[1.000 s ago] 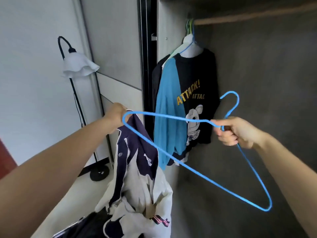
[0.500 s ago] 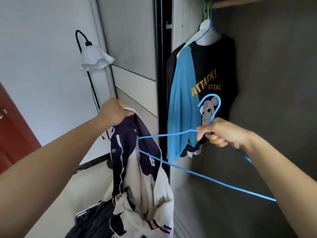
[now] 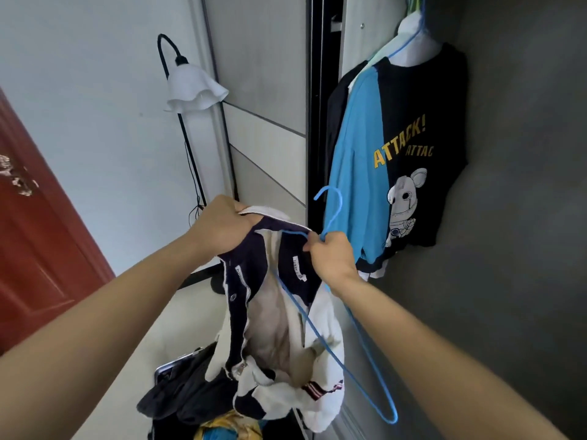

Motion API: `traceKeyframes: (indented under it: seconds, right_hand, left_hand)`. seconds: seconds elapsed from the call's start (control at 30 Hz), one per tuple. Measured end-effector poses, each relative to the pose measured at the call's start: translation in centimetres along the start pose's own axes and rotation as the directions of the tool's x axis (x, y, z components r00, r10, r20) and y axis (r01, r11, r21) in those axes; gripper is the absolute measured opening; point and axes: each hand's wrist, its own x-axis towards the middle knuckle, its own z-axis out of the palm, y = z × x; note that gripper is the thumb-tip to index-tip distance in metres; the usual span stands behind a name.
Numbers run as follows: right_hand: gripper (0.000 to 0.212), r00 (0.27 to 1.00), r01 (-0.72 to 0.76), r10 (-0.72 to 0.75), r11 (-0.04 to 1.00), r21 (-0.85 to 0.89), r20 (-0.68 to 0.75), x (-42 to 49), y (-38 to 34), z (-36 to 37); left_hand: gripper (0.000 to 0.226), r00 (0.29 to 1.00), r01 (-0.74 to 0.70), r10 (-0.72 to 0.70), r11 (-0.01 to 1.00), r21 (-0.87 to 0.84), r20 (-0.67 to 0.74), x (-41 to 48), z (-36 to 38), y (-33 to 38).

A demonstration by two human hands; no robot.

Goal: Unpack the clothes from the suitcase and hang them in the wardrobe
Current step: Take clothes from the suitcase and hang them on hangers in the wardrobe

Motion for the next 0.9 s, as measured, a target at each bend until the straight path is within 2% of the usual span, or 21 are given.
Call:
traceKeyframes:
  seconds: [0.07,0.17,0.27,0.3,0.33,0.37,0.4,0.43,0.47,0.53,0.6,0.63,0.7,0.77,0.83,0.9]
  right_hand:
    - [0.036,0.998,0.068,-0.069,0.996,0.061,0.008,-0.3,-0.5,0.9]
    - [0.029,0.99,0.127,-0.13,0.991,0.046,0.063,-0.5,-0.4,1.6]
    - [0.037,0.97,0.224,-0.23,0.972,0.078,0.078,-0.2,-0.9,1.2]
    - [0.042,0.957,0.269,-0.276,0.959,0.085,0.092,-0.3,-1.2,1.0]
    - [0.045,0.941,0.311,-0.32,0.946,0.089,0.114,-0.4,-1.5,0.7]
    - [0.047,0.928,0.337,-0.348,0.937,0.092,0.138,-0.5,-1.8,0.6]
    - [0.048,0.919,0.352,-0.363,0.931,0.093,0.154,-0.7,-2.1,0.5]
    - [0.049,0.91,0.364,-0.376,0.926,0.1,0.172,-0.9,-2.5,0.4]
    - [0.05,0.902,0.372,-0.386,0.922,0.109,0.191,-1.2,-2.9,0.3]
    - [0.05,0.894,0.346,-0.373,0.927,0.147,0.249,-1.9,-3.8,0.2]
    - [0.045,0.889,0.207,-0.286,0.948,0.243,0.357,-2.6,-4.2,0.1]
    - [0.04,0.865,0.113,-0.24,0.948,0.296,0.44,-2.8,-4.5,-0.2]
    - [0.031,0.768,0.014,-0.227,0.941,0.339,0.599,-2.5,-4.6,-1.0]
    - [0.031,0.727,0.007,-0.229,0.945,0.327,0.647,-1.0,-4.0,-2.0]
    - [0.026,0.746,-0.005,-0.145,0.975,0.223,0.649,0.5,-2.1,-2.7]
    - [0.013,0.72,0.066,-0.025,0.997,-0.033,0.694,0.8,0.3,-2.3]
  left_hand:
    - [0.039,0.996,0.002,-0.002,1.0,-0.003,0.09,-1.5,0.7,-0.2]
    - [0.03,0.962,-0.074,0.075,0.997,-0.011,0.264,-3.1,1.9,-0.7]
    - [0.02,0.863,-0.146,0.064,0.981,0.126,0.501,-3.5,0.6,-1.7]
    - [0.017,0.858,-0.14,0.026,0.973,0.185,0.514,-3.3,0.1,-2.1]
    - [0.028,0.898,-0.138,0.018,0.961,0.242,0.439,-2.9,-0.4,-2.7]
    - [0.05,0.954,-0.155,0.068,0.947,0.283,0.293,-2.2,-0.8,-3.4]
    - [0.069,0.972,-0.218,0.175,0.918,0.332,0.157,-1.5,-0.9,-3.9]
    - [0.08,0.957,-0.287,0.274,0.872,0.396,0.091,-0.8,-0.8,-4.4]
    - [0.083,0.934,-0.346,0.348,0.817,0.462,0.085,-0.4,-0.5,-4.6]
    - [0.07,0.902,-0.404,0.422,0.749,0.525,0.092,0.7,0.3,-4.9]
    - [0.047,0.866,-0.424,0.5,0.719,0.551,0.013,1.9,0.9,-4.9]
    - [0.038,0.85,-0.431,0.527,0.708,0.559,-0.012,2.3,1.1,-4.8]
    - [0.027,0.854,-0.407,0.516,0.739,0.536,-0.064,2.9,1.1,-5.4]
    - [0.022,0.868,-0.376,0.482,0.794,0.478,-0.119,3.2,0.6,-6.4]
    - [0.02,0.877,-0.362,0.458,0.828,0.427,-0.144,2.9,-0.2,-7.2]
    - [0.02,0.874,-0.379,0.461,0.846,0.376,-0.156,2.1,-1.0,-7.3]
